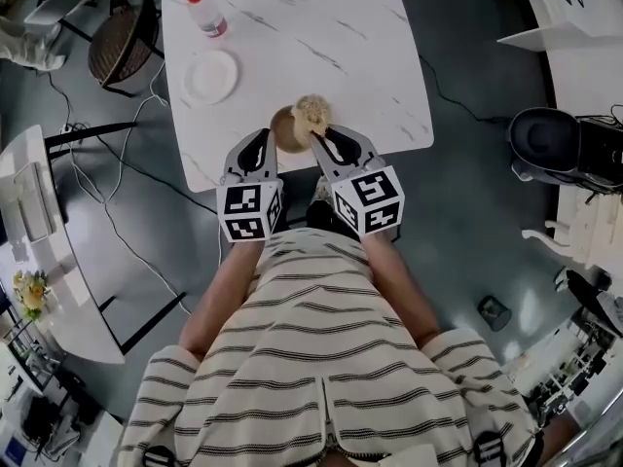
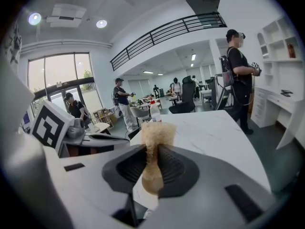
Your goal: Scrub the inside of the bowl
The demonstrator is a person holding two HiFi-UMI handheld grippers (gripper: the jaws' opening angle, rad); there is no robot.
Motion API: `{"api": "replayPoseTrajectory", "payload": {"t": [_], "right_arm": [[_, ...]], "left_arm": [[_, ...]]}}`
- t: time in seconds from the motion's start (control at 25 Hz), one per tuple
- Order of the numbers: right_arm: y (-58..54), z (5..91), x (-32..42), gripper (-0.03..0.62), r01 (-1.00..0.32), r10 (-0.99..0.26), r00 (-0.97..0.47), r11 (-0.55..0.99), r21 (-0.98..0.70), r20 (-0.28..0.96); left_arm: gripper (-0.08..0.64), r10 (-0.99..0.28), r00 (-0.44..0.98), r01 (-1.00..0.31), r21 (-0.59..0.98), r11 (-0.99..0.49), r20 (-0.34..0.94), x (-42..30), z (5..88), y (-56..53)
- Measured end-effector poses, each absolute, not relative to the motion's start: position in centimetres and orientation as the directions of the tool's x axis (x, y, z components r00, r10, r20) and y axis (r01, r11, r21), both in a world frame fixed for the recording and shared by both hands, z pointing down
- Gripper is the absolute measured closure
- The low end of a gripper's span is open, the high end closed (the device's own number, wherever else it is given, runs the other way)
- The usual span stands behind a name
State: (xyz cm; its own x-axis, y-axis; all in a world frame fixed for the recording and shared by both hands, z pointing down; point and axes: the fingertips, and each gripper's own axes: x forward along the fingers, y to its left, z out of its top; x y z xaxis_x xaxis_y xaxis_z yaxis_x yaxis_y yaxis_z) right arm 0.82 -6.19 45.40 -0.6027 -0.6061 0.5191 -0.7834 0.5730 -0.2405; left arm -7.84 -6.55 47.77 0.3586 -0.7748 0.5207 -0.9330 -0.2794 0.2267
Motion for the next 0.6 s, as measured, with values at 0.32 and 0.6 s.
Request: {"api": "replayPoseTrajectory", "payload": {"t": [0.32, 0.6], "right_arm": [[-6.3, 48.3, 0.7, 0.515, -0.786, -0.572, -0.59, 0.57, -0.241, 0.57], [-6.3, 50.1, -0.1, 0.515, -0.776, -0.537, -0.592, 0.582, -0.244, 0.601]], "left_arm": [[0.554, -0.722, 0.366, -0.93, 0.238, -0.278, 0.587, -8.0, 51.4, -6.7], [0.552, -0.674, 0.372, -0.928, 0.257, -0.269, 0.638, -8.0, 54.3, -6.5]]}}
